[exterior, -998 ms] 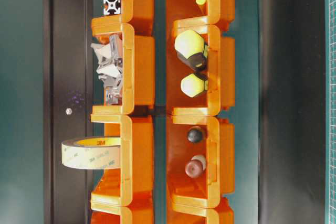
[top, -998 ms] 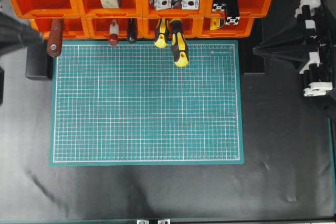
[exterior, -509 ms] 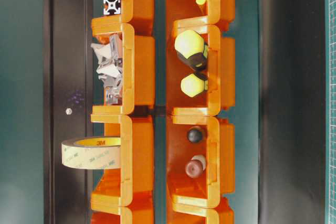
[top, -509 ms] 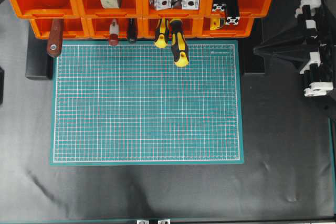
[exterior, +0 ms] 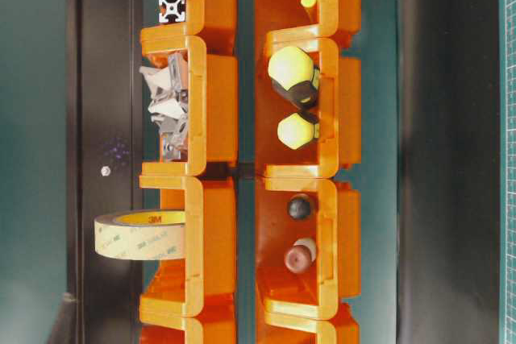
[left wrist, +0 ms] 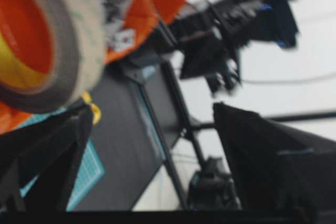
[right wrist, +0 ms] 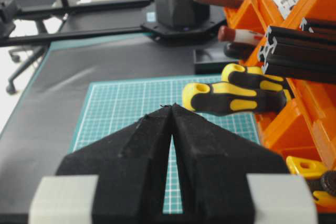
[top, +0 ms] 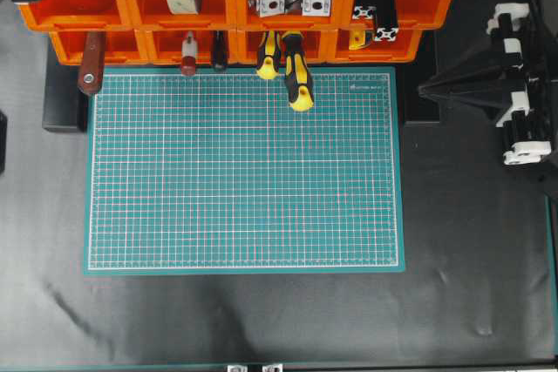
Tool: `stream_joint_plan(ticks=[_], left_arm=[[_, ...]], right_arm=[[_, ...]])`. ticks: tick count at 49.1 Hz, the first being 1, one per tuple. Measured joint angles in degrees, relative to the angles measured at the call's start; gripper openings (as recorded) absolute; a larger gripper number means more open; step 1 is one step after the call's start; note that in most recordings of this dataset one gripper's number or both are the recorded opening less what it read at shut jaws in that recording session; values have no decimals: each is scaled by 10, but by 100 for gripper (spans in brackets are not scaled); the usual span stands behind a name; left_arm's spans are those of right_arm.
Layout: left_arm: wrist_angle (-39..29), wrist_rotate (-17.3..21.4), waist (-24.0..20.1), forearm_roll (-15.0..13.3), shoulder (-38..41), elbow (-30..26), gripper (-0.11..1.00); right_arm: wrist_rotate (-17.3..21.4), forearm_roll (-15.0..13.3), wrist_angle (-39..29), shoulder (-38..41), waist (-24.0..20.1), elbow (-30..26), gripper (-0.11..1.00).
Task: Pick foam from container rack with left arm.
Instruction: 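Move the left gripper up to the tape roll in the top-left orange bin, then close the left gripper on the rim of the black foam tape roll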
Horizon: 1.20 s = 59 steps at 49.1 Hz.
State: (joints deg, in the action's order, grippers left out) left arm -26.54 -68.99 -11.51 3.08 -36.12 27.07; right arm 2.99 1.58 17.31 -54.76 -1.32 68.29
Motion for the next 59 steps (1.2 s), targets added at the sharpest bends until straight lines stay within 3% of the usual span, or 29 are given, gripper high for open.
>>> stream_joint_plan(ticks=[19,38,59], left_arm=[[-5,-31,-32,0,25,-11,89],[-67,-33,-46,0,113,-65,89],[-60,-33,-47,0,159,-97,88]], right_arm=[[0,1,8,0,0,0,0],[0,0,11,0,1,0,0],[1,0,12,1,-13,5,0]])
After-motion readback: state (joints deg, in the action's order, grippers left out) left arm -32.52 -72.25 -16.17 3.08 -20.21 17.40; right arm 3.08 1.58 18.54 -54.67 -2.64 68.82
